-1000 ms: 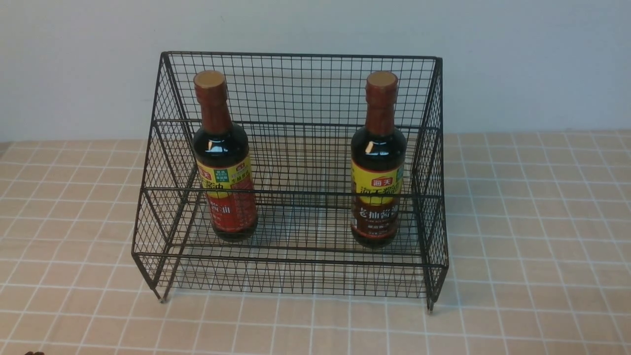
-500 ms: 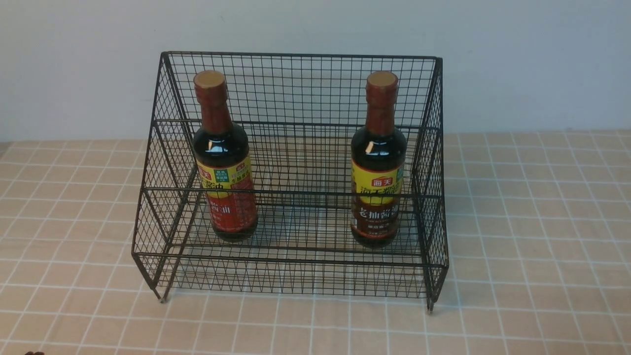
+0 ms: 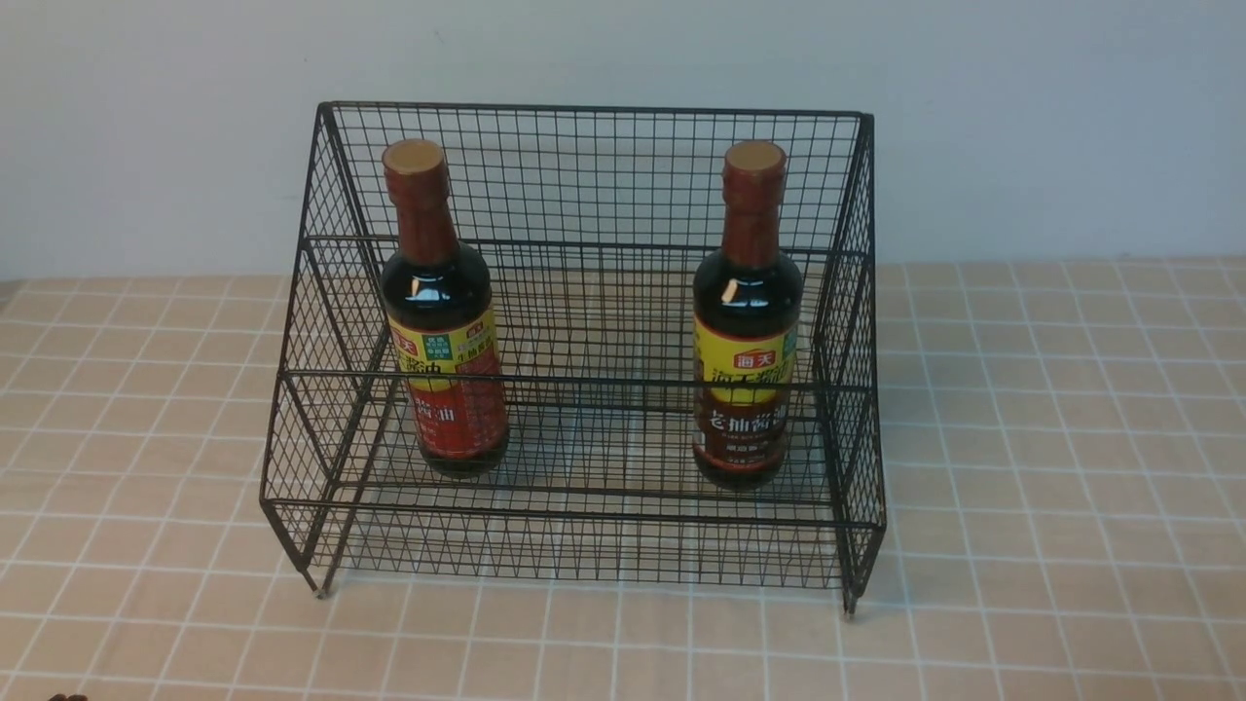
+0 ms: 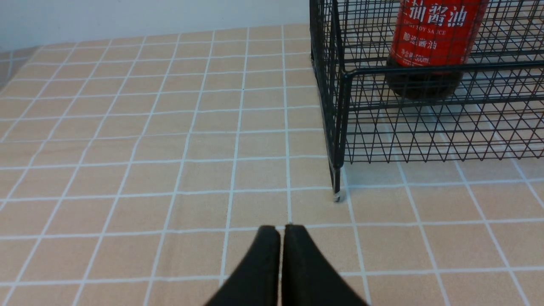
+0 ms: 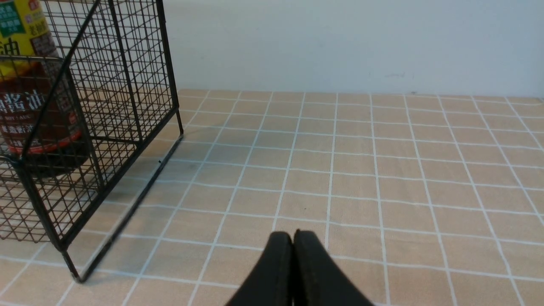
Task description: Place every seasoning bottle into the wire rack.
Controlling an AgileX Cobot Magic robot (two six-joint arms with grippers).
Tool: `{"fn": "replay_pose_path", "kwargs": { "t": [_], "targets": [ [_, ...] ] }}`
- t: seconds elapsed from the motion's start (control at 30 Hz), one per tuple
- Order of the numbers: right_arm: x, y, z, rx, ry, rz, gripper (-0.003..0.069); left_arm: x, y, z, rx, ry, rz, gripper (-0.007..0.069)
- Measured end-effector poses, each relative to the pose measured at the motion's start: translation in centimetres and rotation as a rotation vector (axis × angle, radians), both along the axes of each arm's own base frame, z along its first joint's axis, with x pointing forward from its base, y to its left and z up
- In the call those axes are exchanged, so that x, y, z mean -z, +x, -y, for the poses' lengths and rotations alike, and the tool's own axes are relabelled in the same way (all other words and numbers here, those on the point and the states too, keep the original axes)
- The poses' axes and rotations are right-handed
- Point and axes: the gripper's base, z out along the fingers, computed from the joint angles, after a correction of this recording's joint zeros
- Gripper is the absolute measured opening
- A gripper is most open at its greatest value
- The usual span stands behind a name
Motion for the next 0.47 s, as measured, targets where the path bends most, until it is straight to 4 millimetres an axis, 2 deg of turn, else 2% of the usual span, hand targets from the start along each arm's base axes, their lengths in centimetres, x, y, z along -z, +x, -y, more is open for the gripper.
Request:
{"fn": "replay_pose_path", "kwargs": {
  "t": [0.47],
  "targets": [
    [0.00,0.00,0.37,0.068,-0.001,0.000,-0.0013,0.00,0.00,0.00,0.000,0.000,0.000,-0.0007]
  ]
}}
